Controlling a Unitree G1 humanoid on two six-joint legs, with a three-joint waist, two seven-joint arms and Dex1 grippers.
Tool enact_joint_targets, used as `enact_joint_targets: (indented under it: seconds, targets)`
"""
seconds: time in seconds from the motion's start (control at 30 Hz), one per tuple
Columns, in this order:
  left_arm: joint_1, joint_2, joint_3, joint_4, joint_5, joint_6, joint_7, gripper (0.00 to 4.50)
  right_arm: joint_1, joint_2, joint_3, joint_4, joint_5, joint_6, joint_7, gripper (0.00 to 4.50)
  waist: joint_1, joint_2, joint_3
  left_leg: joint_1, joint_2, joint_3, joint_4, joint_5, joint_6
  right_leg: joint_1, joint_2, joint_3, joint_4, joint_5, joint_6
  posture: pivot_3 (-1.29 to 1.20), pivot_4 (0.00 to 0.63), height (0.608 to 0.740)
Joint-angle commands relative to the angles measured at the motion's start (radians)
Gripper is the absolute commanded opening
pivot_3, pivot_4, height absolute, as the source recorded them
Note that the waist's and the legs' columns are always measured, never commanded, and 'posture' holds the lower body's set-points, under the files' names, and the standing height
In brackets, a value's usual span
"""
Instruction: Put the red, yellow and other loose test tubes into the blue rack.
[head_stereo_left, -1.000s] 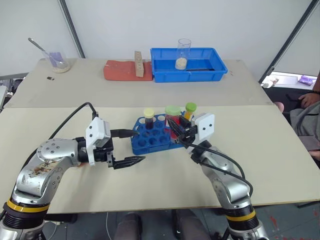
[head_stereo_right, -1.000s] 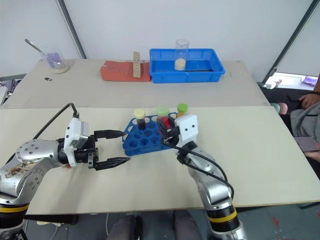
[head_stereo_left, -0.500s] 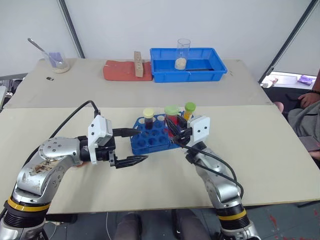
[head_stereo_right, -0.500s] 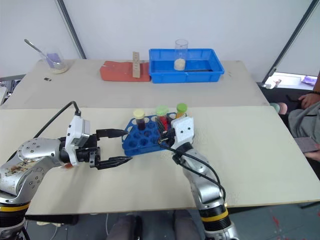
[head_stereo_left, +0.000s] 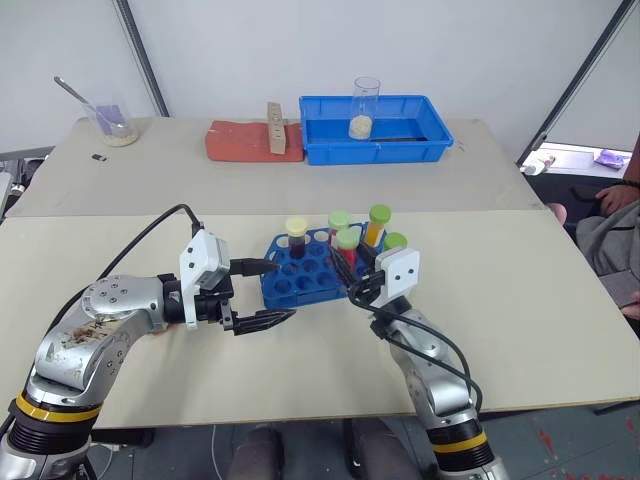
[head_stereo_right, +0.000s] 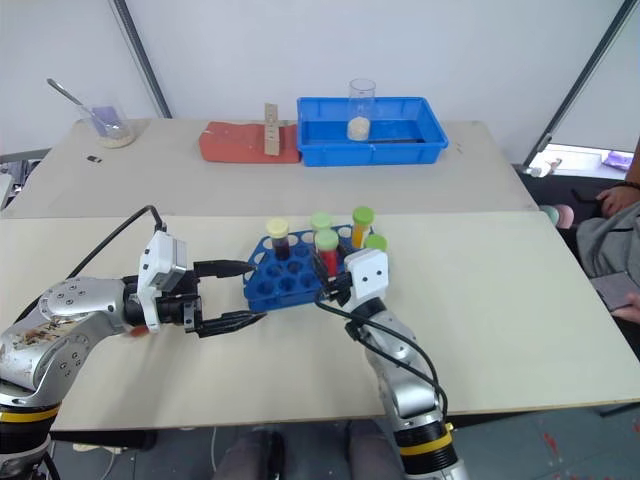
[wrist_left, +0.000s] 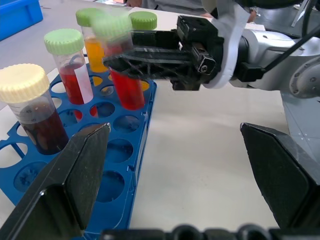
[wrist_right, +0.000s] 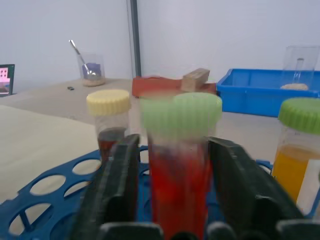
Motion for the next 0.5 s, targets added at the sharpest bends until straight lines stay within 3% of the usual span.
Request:
enact_joint_targets:
  seconds: [0.03, 0.1, 0.27, 0.33, 0.5]
  targets:
    - [-0.012, 0.017, 0.011, -0.038, 0.01, -0.002, 0.013, 4.5, 0.009, -0.022, -0.005, -0.042, 0.008, 0.001, 0.026, 3.66, 0.001, 0.0, 0.0, 0.0, 0.0, 0.0, 0.0, 0.0, 0.0, 0.0, 0.0, 0.0, 0.0, 0.0, 0.0, 0.0, 0.15, 0.74]
    - [-0.012, 0.029, 0.013, -0.038, 0.02, 0.005, 0.023, 4.5, 0.024, -0.053, 0.002, -0.07, 0.0, 0.03, 0.048, 4.35, 0.001, 0.0, 0.0, 0.0, 0.0, 0.0, 0.0, 0.0, 0.0, 0.0, 0.0, 0.0, 0.0, 0.0, 0.0, 0.0, 0.15, 0.74]
    - [-0.012, 0.15, 0.057, -0.036, 0.04, 0.055, -0.001, 4.5, 0.085, -0.203, 0.003, -0.232, 0.033, 0.16, 0.164, 4.35, 0.002, 0.0, 0.0, 0.0, 0.0, 0.0, 0.0, 0.0, 0.0, 0.0, 0.0, 0.0, 0.0, -0.001, 0.0, 0.0, 0.15, 0.74]
    - [-0.021, 0.252, 0.052, -0.017, 0.073, 0.074, -0.046, 4.5, 0.094, -0.286, -0.017, -0.297, 0.059, 0.238, 0.222, 4.35, 0.001, 0.0, 0.0, 0.0, 0.0, 0.0, 0.0, 0.0, 0.0, 0.0, 0.0, 0.0, 0.0, -0.001, 0.0, 0.0, 0.15, 0.74]
    - [-0.112, 0.47, -0.018, 0.125, 0.17, 0.106, -0.15, 4.5, 0.029, -0.533, -0.087, -0.459, 0.328, 0.471, 0.486, 4.35, 0.004, 0.0, 0.001, 0.003, 0.0, 0.001, -0.001, 0.0, 0.0, 0.0, 0.0, -0.001, 0.001, -0.002, -0.002, 0.0, 0.15, 0.74]
